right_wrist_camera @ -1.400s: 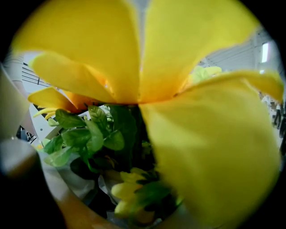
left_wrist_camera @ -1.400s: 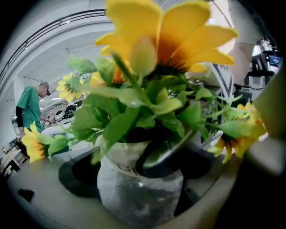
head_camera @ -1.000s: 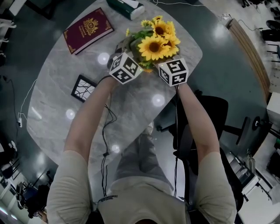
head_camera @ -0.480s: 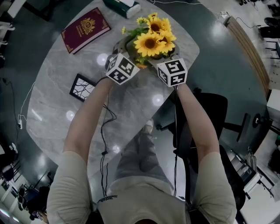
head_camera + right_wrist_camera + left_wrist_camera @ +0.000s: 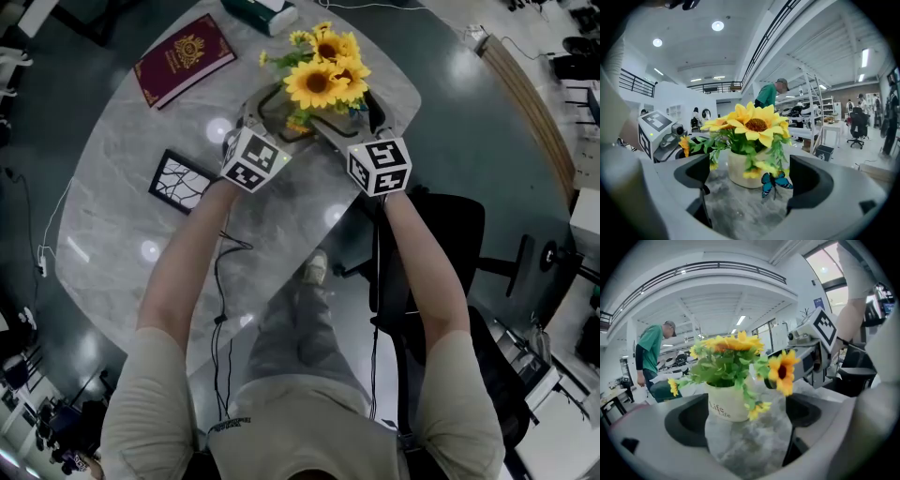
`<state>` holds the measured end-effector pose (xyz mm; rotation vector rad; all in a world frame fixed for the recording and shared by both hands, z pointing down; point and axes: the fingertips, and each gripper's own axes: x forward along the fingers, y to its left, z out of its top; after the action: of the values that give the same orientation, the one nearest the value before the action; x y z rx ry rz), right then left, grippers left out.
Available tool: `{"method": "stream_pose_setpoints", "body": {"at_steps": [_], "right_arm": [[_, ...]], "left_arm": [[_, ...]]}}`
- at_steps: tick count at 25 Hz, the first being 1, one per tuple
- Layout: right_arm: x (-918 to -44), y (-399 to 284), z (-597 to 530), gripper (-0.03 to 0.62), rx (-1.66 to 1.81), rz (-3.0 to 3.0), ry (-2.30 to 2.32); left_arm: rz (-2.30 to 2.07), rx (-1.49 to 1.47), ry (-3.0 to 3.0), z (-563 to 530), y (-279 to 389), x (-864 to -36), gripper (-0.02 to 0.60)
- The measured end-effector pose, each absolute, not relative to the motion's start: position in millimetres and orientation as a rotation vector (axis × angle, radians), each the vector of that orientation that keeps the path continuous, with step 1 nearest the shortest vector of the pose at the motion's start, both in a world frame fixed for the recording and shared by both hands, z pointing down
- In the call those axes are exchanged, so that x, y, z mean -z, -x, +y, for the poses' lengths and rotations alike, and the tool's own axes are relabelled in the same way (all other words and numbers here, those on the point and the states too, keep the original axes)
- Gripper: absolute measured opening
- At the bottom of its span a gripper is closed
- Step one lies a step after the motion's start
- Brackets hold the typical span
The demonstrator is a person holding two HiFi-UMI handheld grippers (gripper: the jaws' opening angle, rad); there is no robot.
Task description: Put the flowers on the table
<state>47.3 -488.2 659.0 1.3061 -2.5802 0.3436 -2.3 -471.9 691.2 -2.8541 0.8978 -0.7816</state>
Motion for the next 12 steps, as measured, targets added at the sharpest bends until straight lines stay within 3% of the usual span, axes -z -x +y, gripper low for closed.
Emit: {"method": "stream_pose_setpoints", "body": {"at_steps": [12], "right_arm": [[-578.4,-62.9,-445.0,0.518,-0.287,-2.623,-1.379]], "left_arm": [[0.913,0.602,2.854,-431.1,-1.2,-601.2,0.509]]}}
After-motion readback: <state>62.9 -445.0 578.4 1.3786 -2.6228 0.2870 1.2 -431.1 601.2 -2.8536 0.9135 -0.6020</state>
